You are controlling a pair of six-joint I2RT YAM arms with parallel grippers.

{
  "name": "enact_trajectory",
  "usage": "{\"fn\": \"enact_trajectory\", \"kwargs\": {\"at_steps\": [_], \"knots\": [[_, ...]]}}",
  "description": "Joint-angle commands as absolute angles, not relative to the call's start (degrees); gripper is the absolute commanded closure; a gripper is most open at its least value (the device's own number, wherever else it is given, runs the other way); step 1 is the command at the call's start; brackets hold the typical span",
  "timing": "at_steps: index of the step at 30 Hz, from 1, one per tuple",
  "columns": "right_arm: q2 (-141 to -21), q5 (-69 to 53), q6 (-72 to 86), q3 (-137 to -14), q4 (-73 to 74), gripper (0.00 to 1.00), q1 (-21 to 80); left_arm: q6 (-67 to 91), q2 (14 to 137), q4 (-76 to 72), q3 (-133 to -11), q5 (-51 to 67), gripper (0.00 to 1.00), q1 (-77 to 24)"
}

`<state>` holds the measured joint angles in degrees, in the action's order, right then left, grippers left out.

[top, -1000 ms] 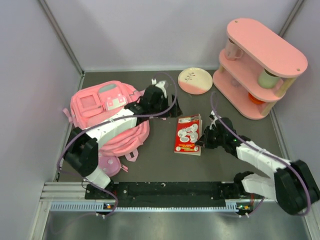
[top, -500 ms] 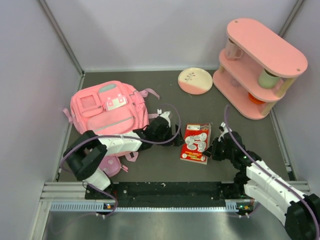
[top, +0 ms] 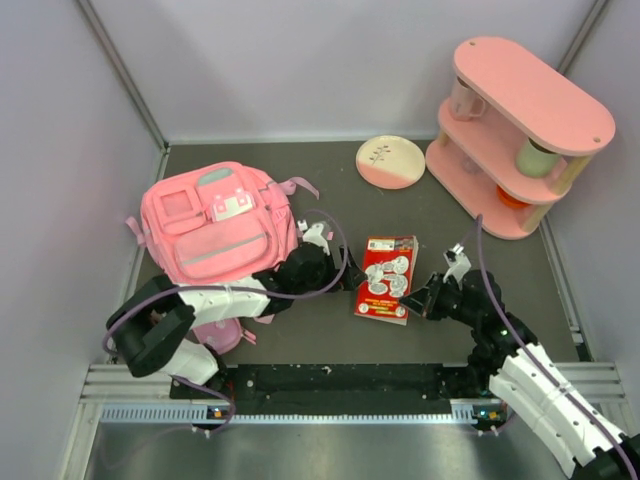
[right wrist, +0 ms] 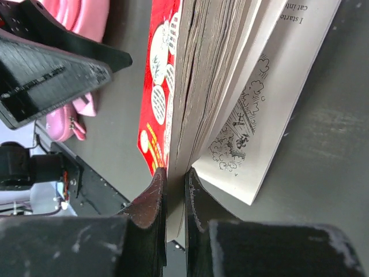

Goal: Pack the student bag
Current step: Pick up the book from the center of the board.

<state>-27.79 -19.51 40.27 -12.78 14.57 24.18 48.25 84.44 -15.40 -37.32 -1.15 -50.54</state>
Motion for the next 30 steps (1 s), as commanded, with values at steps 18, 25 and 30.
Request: {"fn": "enact_trajectory", "kwargs": {"at_steps": [18, 25, 30], "knots": [[-23.5, -39.6, 52.3, -10.6, -16.2, 1.0, 24.0, 50.7, 78.0, -52.3, -27.2, 7.7, 0.01, -46.0], [-31.6, -44.6, 50.4, -10.7, -22.9, 1.0, 24.0, 51.0, 80.6, -63.8, -27.7, 17.9, 0.11, -44.8], [-36.1, -43.3, 46.6, -12.7, -23.2, 1.0, 23.8, 50.9, 81.3, -64.8, -28.7, 22.0, 0.47, -44.6]]}}
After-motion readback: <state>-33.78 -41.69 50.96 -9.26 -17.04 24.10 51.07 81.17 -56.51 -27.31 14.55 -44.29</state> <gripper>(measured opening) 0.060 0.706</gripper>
